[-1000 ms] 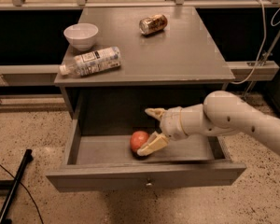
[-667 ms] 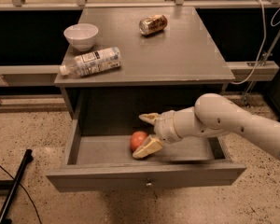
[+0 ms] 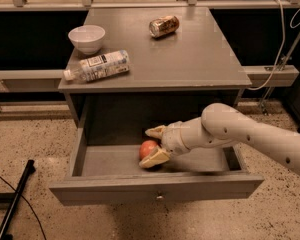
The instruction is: Pick apple from top drawer and place on counter
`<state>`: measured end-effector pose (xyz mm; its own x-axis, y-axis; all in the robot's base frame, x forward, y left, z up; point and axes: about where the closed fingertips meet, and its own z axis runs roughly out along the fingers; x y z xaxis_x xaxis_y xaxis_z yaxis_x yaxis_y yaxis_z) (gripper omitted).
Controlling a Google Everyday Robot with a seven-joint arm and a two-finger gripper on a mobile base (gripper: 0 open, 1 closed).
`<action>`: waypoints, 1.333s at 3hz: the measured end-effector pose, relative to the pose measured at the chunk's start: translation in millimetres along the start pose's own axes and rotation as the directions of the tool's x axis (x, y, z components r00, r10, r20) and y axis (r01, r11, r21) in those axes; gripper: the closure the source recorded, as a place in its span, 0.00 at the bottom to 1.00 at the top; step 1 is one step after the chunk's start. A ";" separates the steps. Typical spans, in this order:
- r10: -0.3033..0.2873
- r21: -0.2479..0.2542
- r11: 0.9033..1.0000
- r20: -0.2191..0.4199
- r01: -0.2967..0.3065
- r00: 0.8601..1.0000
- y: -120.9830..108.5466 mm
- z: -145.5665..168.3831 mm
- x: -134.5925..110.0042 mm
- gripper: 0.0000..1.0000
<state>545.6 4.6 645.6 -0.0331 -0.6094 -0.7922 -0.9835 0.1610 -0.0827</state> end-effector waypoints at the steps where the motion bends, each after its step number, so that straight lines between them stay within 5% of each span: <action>1: 0.047 -0.004 0.999 -0.011 -0.047 0.999 -4.3 7.2 18.8 0.28; 2: 0.084 0.005 0.996 -0.019 -0.083 0.996 -10.0 9.2 36.0 0.29; 3: 0.123 0.015 0.992 0.001 -0.123 0.992 -15.5 6.6 45.8 0.47; 4: 0.152 0.031 0.987 0.117 -0.156 0.982 -24.3 -12.7 35.0 0.70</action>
Offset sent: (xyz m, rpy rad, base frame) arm 0.0183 -0.0325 -0.0491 -0.0079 0.0919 -0.0979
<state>566.0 -30.5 627.5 -0.1609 -0.4831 -0.8606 -0.9602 0.2782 0.0234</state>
